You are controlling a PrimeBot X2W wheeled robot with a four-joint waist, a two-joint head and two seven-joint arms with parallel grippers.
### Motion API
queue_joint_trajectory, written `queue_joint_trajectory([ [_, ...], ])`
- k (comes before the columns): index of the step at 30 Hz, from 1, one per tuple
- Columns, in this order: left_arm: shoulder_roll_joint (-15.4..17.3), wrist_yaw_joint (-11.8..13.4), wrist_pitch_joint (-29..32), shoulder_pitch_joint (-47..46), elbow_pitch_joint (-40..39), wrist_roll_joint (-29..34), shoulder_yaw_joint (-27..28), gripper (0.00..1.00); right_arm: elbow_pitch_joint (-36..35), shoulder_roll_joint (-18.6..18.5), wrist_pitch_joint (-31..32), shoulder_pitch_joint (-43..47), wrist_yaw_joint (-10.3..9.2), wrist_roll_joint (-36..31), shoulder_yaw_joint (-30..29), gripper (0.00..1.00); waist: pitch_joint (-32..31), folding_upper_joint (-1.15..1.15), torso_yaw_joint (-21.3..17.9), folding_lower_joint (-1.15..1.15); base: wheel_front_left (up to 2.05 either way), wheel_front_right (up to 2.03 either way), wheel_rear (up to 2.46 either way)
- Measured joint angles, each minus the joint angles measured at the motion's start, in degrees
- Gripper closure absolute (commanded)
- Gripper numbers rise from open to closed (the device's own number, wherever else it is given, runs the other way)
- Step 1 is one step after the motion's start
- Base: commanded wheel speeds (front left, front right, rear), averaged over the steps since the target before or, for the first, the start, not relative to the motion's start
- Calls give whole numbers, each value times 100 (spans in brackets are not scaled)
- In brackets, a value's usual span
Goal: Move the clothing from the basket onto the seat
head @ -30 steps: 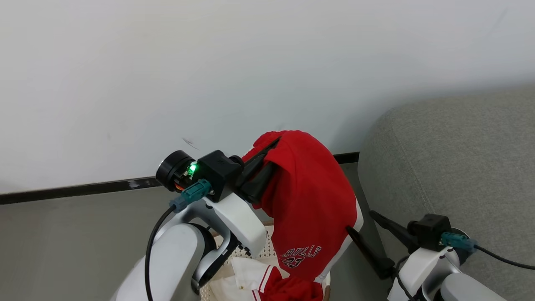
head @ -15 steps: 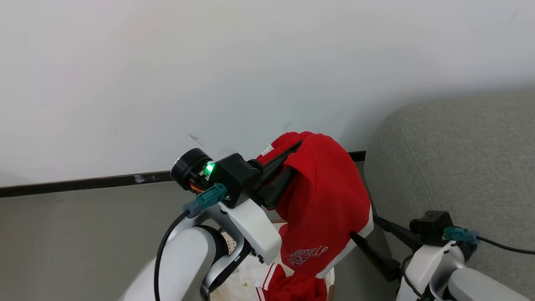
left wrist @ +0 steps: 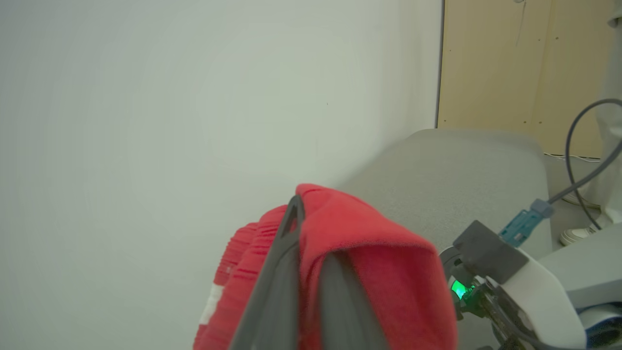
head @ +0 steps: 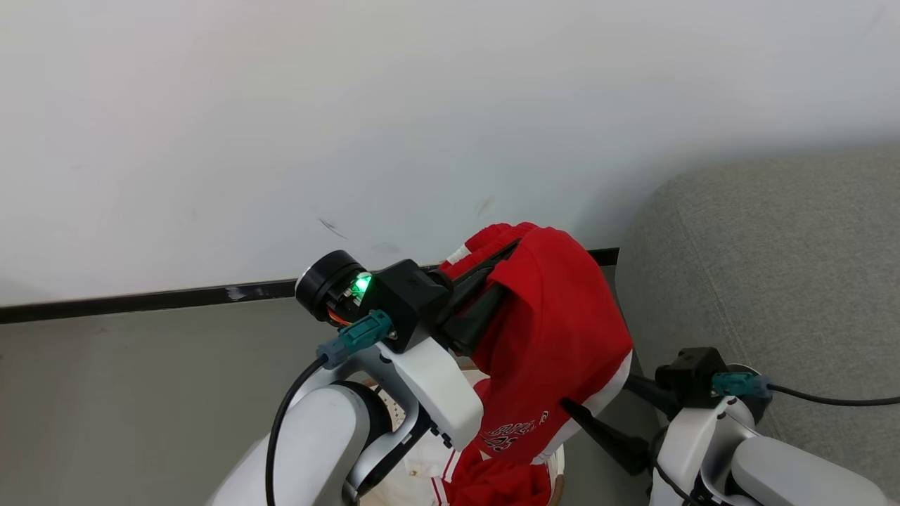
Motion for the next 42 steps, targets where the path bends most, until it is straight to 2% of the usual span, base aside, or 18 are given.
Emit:
queue_joint_trajectory([
  [5, -1, 53, 42, 1, 0, -42, -3, 100, -194, 22, -1, -142, 0, 0, 119, 0, 12, 0, -2, 0, 0, 0, 0],
  [6, -1, 59, 42, 1, 1, -42, 1, 100, -231, 31, 0, -161, 0, 0, 126, 16, 15, 0, -5, 0, 0, 0, 0],
  [7, -1, 76, 42, 2, 2, -42, 7, 100, -253, 36, 0, -181, 0, -2, 131, 55, 18, 0, -10, 0, 0, 0, 0],
  [10, -1, 132, 42, 12, 15, -47, 58, 100, -356, 35, -1, -282, 0, -60, 87, 100, 24, 0, -45, 0, 0, 0, 0],
  [13, -3, 207, 42, 34, 40, -68, 114, 100, -409, 37, 0, -279, 0, -133, -45, 100, 26, 0, -82, 0, 0, 0, 0],
  [25, 10, 461, -118, 482, 318, -159, 398, 100, -766, -26, -1, -56, 0, -278, -1188, 100, -7, 0, -261, 0, 0, 0, 0],
  [26, 8, 461, -122, 515, 338, -171, 411, 96, -795, -37, -1, 0, 0, -310, -1307, 100, -10, 0, -278, 0, 0, 0, 0],
  [28, 8, 463, -196, 563, 380, -236, 435, 72, -848, -57, -1, 82, 0, -333, -1542, 100, -16, 0, -311, 0, 0, 0, 0],
  [31, 8, 461, -265, 654, 460, -302, 436, 41, -927, -109, -1, 182, 0, -490, -1872, 100, -23, 0, -359, 0, 0, 0, 0],
  [32, 7, 461, -268, 683, 501, -330, 427, 14, -949, -131, -1, 225, 0, -528, -1993, 100, -24, 0, -374, 0, 0, 0, 0],
  [33, 7, 460, -278, 726, 534, -352, 419, 1, -955, -163, -1, 264, 0, -568, -2103, 100, -26, 0, -389, 0, 0, 0, 0],
  [42, 7, 392, -582, 846, 747, -407, 366, 0, -979, -318, -1, 595, 0, -860, -3437, 100, -35, 0, -558, 0, 0, 0, 0],
])
